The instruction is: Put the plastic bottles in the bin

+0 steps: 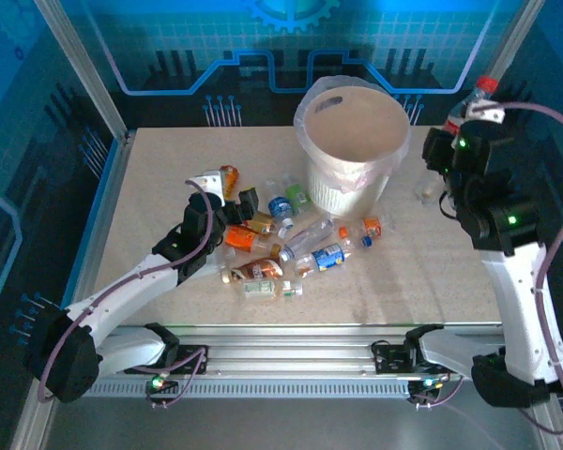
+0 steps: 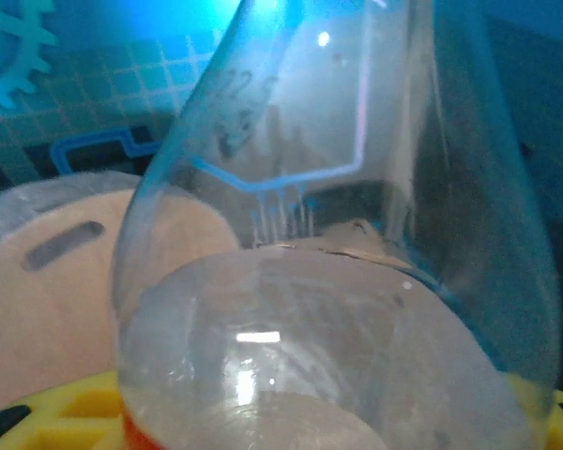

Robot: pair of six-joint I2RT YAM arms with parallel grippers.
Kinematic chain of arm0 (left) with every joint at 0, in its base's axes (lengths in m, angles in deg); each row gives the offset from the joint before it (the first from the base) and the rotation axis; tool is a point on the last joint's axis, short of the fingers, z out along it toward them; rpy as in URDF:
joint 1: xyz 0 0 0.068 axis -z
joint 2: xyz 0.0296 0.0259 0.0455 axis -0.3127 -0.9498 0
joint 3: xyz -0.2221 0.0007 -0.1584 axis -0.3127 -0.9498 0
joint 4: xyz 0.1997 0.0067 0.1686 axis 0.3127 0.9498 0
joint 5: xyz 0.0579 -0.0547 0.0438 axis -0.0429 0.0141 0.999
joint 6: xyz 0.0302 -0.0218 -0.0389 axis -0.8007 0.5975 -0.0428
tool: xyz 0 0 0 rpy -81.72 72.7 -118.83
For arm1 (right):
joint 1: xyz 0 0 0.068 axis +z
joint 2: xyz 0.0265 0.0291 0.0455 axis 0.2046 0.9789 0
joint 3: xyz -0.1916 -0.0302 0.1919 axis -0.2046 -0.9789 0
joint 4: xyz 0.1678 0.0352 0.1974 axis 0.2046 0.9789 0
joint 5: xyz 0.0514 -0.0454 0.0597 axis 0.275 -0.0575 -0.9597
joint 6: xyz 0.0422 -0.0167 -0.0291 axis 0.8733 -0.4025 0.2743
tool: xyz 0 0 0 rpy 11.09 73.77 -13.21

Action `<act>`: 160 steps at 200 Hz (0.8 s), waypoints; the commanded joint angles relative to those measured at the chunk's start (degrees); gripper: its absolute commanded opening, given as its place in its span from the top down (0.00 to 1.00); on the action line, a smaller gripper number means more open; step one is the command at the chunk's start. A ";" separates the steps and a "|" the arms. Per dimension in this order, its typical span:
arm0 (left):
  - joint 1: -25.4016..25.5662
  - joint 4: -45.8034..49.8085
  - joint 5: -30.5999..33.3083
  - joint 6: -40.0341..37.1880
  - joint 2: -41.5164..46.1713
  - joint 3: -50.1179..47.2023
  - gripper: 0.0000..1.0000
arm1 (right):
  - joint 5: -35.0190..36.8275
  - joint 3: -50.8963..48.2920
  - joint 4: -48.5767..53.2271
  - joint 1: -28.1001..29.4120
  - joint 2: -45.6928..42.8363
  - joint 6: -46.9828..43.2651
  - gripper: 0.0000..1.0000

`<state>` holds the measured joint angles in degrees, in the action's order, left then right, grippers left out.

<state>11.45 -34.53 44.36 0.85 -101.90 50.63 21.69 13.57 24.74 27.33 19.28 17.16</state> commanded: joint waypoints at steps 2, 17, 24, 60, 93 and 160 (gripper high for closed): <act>-0.43 0.99 -0.14 1.78 1.71 1.33 0.01 | -0.33 6.38 -6.72 3.21 5.37 -7.16 0.77; -0.49 1.45 -0.36 1.96 1.97 1.30 0.01 | -1.47 9.97 -10.42 4.85 9.40 -10.55 0.76; -0.54 1.57 -0.43 2.07 2.11 1.24 0.01 | -2.38 11.64 -12.40 5.33 11.36 -12.13 0.76; -0.52 1.55 -0.82 2.82 3.66 0.07 0.01 | -5.86 20.74 -18.79 6.57 23.37 -17.28 0.75; -0.59 1.81 -1.06 2.99 4.90 -0.92 0.01 | -8.56 28.41 -22.83 7.68 33.49 -21.20 0.74; -0.69 2.04 -1.49 2.79 6.50 -2.03 0.01 | -7.84 29.05 -28.54 7.89 42.41 -27.06 0.74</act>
<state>11.16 -32.76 43.68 3.10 -96.78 49.67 13.43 43.45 1.98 34.68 61.74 -6.89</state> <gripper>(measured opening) 0.990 0.537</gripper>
